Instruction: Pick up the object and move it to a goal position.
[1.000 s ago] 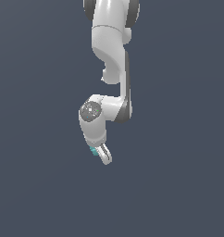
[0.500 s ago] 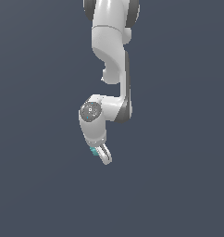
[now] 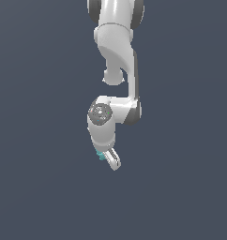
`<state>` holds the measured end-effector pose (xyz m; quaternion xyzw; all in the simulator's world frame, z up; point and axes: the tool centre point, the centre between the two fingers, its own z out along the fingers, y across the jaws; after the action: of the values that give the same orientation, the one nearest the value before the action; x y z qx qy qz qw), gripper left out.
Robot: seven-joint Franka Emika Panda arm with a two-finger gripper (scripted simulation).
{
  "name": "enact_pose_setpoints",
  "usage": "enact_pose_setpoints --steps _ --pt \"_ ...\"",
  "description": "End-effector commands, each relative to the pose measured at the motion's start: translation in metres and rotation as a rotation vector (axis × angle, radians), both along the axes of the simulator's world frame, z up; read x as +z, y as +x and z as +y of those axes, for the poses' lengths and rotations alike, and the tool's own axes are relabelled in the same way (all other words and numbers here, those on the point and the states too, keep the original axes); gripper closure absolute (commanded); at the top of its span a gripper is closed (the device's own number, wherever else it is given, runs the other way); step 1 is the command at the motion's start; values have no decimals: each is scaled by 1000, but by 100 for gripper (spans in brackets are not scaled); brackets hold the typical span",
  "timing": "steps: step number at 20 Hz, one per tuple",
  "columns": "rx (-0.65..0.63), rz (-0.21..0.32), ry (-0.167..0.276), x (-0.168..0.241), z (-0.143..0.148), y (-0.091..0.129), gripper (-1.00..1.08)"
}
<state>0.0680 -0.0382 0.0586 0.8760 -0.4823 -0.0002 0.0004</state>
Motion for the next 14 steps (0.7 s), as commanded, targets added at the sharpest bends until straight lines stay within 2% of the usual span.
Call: enact_pose_setpoints --steps 1,9,14 --pt "1 -1 0 7 15 8 108" --pt "1 -1 0 32 68 41 108" --pt "1 -1 0 43 90 55 108"
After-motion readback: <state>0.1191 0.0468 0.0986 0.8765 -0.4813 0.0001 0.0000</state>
